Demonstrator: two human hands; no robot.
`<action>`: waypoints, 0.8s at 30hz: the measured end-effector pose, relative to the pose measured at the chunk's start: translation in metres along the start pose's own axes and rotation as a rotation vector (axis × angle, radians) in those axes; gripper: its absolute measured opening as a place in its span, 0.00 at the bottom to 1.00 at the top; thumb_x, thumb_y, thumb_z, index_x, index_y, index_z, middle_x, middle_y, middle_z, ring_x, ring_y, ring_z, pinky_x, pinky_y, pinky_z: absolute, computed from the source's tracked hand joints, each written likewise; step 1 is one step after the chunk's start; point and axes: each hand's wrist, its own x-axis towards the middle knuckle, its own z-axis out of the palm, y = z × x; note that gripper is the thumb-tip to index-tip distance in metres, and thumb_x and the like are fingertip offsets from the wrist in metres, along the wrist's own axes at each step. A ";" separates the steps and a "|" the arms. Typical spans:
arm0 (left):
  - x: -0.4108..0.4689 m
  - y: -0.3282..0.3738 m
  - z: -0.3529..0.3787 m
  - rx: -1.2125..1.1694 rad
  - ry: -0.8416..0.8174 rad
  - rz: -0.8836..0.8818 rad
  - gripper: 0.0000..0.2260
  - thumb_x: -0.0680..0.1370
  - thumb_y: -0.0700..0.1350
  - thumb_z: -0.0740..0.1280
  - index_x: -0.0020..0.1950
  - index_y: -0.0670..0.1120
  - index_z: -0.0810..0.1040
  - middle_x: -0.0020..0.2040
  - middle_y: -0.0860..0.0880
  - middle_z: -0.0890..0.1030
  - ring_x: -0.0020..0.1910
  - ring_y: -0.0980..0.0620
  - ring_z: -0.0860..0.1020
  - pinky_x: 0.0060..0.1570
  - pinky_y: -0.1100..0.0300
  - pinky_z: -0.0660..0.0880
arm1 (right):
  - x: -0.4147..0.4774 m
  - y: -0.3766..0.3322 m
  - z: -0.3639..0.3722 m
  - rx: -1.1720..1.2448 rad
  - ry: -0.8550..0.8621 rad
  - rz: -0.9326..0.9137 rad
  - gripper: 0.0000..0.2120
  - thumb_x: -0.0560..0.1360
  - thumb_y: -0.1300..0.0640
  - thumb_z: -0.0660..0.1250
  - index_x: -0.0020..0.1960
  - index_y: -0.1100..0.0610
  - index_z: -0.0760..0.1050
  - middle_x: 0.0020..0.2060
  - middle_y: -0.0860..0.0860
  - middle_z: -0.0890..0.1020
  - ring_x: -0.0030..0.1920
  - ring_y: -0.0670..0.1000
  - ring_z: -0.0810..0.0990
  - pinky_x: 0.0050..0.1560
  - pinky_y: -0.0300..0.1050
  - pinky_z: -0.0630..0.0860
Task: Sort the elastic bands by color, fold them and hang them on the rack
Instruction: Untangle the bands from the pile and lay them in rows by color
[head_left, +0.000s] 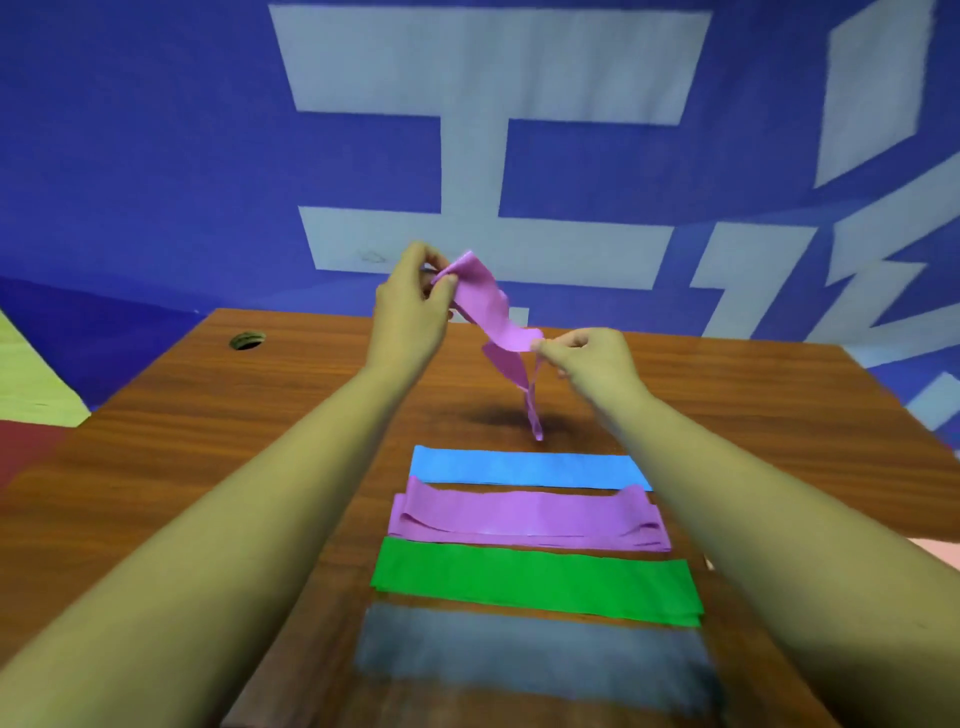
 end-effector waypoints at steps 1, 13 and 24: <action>-0.001 0.020 -0.003 -0.011 -0.010 0.041 0.03 0.77 0.41 0.63 0.47 0.48 0.71 0.38 0.47 0.81 0.41 0.47 0.82 0.45 0.48 0.80 | -0.008 -0.013 -0.011 0.050 0.001 -0.017 0.11 0.73 0.52 0.73 0.37 0.59 0.79 0.30 0.50 0.77 0.29 0.45 0.72 0.34 0.39 0.68; -0.028 0.167 -0.042 -0.210 -0.178 0.199 0.04 0.76 0.40 0.70 0.48 0.48 0.78 0.39 0.47 0.84 0.36 0.57 0.80 0.38 0.63 0.76 | -0.092 -0.162 -0.102 0.169 -0.061 -0.443 0.09 0.75 0.53 0.72 0.51 0.58 0.81 0.41 0.50 0.84 0.39 0.46 0.80 0.38 0.39 0.74; -0.068 0.174 -0.052 -0.408 -0.293 0.077 0.08 0.76 0.42 0.72 0.51 0.39 0.78 0.38 0.48 0.83 0.40 0.51 0.80 0.48 0.51 0.78 | -0.133 -0.182 -0.113 0.041 -0.139 -0.482 0.07 0.75 0.59 0.71 0.49 0.63 0.81 0.34 0.49 0.80 0.29 0.39 0.74 0.29 0.30 0.68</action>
